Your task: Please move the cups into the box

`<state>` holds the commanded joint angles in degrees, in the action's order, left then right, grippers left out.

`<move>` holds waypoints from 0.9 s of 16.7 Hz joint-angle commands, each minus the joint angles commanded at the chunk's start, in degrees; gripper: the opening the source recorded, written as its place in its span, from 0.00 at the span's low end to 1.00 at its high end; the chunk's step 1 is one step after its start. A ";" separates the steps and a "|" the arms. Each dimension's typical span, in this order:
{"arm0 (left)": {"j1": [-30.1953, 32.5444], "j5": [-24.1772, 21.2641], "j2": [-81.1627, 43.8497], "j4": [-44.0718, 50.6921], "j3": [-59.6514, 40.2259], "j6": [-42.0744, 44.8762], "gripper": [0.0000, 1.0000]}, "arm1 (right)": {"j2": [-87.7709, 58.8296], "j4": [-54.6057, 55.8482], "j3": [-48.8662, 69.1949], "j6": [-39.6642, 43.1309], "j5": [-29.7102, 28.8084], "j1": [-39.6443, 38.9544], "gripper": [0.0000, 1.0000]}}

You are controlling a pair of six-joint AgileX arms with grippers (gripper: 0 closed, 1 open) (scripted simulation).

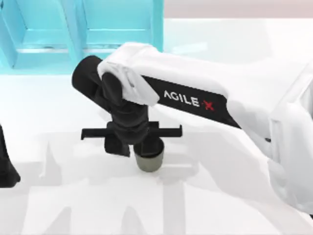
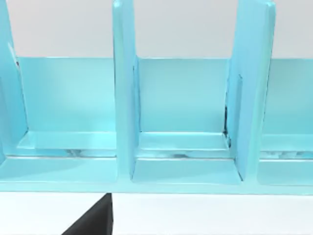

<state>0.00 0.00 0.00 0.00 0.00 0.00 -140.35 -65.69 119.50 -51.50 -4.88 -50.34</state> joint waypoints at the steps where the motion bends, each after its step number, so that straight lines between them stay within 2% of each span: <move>1: 0.00 0.00 0.00 0.00 0.00 0.00 1.00 | 0.00 0.00 0.00 0.00 0.00 0.00 0.02; 11: 0.00 0.00 0.00 0.00 0.00 0.00 1.00 | 0.12 -0.07 -0.10 0.02 0.02 -0.11 0.00; 15: 0.00 0.00 0.00 0.00 0.00 0.00 1.00 | 6.14 -2.03 -3.81 2.44 0.14 2.42 0.00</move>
<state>0.00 0.00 0.00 0.00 0.00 0.00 -134.21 -67.72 115.69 -49.07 -4.73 -47.92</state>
